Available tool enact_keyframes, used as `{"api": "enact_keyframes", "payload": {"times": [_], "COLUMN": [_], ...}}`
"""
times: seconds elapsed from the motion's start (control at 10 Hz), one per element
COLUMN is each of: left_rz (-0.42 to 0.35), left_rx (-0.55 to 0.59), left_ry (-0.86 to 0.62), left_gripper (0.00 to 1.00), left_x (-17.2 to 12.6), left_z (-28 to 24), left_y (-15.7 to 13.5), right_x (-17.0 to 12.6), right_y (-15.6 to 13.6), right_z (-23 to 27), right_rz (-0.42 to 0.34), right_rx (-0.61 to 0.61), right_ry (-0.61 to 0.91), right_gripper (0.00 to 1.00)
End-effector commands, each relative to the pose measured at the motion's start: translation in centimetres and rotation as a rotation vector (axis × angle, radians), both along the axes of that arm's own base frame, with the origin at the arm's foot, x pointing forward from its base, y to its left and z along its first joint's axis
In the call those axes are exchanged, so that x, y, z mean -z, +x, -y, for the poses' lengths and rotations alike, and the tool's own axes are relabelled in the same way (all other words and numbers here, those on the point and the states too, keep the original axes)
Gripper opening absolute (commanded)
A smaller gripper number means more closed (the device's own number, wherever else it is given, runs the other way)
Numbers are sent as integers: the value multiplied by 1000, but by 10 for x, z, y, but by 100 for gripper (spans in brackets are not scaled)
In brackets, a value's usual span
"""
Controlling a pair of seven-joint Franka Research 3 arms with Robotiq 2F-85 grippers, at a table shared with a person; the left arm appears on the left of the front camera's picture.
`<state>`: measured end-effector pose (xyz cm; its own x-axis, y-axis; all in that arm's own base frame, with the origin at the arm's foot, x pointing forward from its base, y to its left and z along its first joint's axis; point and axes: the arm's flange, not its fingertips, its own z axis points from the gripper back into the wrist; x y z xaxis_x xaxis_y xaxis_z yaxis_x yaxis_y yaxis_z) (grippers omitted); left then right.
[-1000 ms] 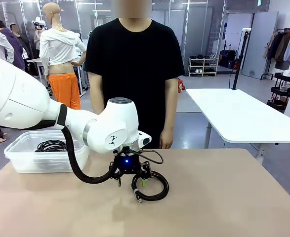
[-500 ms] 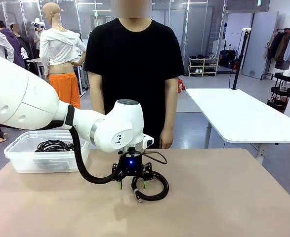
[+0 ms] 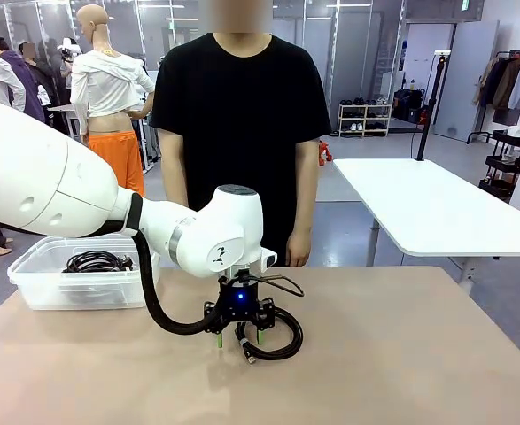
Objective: Organize and store the cables.
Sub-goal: Place the USB Extension Cable into the Organizing box.
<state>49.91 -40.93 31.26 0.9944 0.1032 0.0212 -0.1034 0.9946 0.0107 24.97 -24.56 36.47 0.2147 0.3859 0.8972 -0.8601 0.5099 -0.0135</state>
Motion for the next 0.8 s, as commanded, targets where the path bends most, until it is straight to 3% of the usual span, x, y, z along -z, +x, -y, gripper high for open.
{"api": "enact_keyframes", "payload": {"times": [0.0, 0.1, 0.4, 0.7], "left_rz": [15, 13, 10, -1], "left_rx": [-48, -51, -71, -89], "left_ry": [18, 5, 15, 4], "left_gripper": [15, 0, 4, 0], "left_x": [2, 2, -10, -11], "left_z": [2, 1, -1, -6], "left_y": [4, 3, -2, -1], "right_x": [-1, -1, -1, -1], "right_y": [-1, -1, -1, -1], "right_z": [3, 3, 3, 3], "right_rz": [10, 10, 10, 10], "right_rx": [-8, -8, -8, -8], "right_ry": [4, 4, 4, 4], "right_gripper": [100, 100, 100, 100]}}
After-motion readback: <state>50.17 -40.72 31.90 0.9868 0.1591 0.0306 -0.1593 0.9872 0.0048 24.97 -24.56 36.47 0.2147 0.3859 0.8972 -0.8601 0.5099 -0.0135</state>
